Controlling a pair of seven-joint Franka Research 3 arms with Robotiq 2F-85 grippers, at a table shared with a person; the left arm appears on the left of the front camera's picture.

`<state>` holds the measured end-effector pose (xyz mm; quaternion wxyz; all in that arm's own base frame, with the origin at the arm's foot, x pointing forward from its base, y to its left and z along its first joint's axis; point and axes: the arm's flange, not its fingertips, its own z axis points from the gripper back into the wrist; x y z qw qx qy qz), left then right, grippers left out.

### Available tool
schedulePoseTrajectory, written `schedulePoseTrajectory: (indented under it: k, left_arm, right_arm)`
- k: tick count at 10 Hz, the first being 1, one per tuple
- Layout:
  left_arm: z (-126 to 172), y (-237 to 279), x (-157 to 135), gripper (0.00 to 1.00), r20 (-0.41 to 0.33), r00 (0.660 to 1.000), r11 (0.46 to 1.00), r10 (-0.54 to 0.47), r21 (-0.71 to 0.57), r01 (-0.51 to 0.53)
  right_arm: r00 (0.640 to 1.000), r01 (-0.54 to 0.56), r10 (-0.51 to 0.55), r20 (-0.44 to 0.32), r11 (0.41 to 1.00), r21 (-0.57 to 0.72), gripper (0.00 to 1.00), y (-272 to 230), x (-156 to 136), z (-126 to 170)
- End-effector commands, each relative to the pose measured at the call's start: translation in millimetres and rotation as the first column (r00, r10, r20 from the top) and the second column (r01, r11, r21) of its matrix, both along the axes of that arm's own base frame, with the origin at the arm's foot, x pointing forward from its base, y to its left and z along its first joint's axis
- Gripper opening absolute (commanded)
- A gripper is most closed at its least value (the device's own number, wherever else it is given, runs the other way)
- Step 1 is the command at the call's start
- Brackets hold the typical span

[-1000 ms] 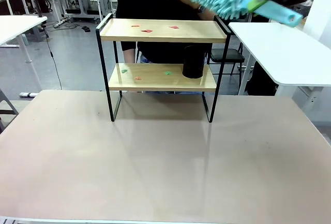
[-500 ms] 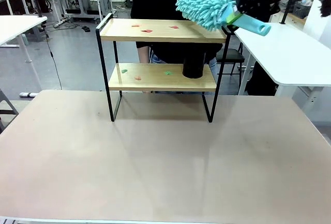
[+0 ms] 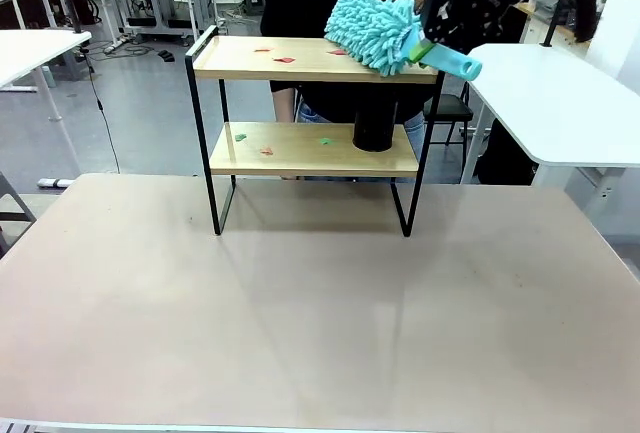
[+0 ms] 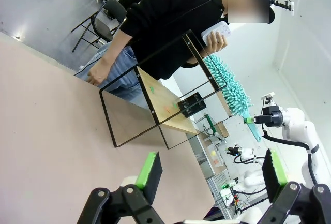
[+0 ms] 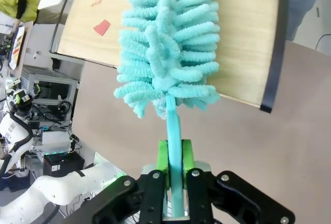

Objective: Clean the shelf.
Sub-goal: Clean the specific tier of the Shelf with the Duster once objects are removed.

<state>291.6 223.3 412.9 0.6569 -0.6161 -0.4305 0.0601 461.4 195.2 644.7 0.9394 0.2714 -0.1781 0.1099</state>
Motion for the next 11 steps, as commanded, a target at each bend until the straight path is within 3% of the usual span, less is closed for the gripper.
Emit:
schedulePoseTrajectory:
  k: [1, 4, 6, 8, 10, 11]
  left_arm:
    - [-1, -6, -5, 1.00, 0.021, 1.000, 1.000, -0.007, 0.009, 0.007]
    - [-1, -6, -5, 1.00, 0.021, 1.000, 1.000, -0.007, 0.009, 0.007]
    - [-1, -6, -5, 1.00, 0.021, 1.000, 1.000, -0.007, 0.009, 0.007]
    - [-1, -6, -5, 1.00, 0.021, 1.000, 1.000, -0.007, 0.009, 0.007]
    - [-1, -6, -5, 1.00, 0.021, 1.000, 1.000, -0.007, 0.009, 0.007]
    - [-1, -6, -5, 1.00, 0.021, 1.000, 1.000, -0.007, 0.009, 0.007]
  right_arm:
    - [1.000, 0.002, -0.002, -0.004, 1.000, -0.010, 0.00, 14, 9, 4]
    - [0.998, -0.057, 0.057, -0.019, 0.998, -0.023, 0.00, 39, 10, -4]
    - [0.983, -0.177, 0.176, -0.043, 0.984, -0.030, 0.00, 62, 8, -5]
    - [0.947, -0.316, 0.312, -0.081, 0.948, -0.040, 0.00, 69, 11, -8]
    - [0.885, -0.463, 0.456, -0.096, 0.883, -0.078, 0.00, 65, 7, -5]
    - [0.836, -0.545, 0.535, -0.123, 0.835, -0.077, 0.00, 58, 3, -2]
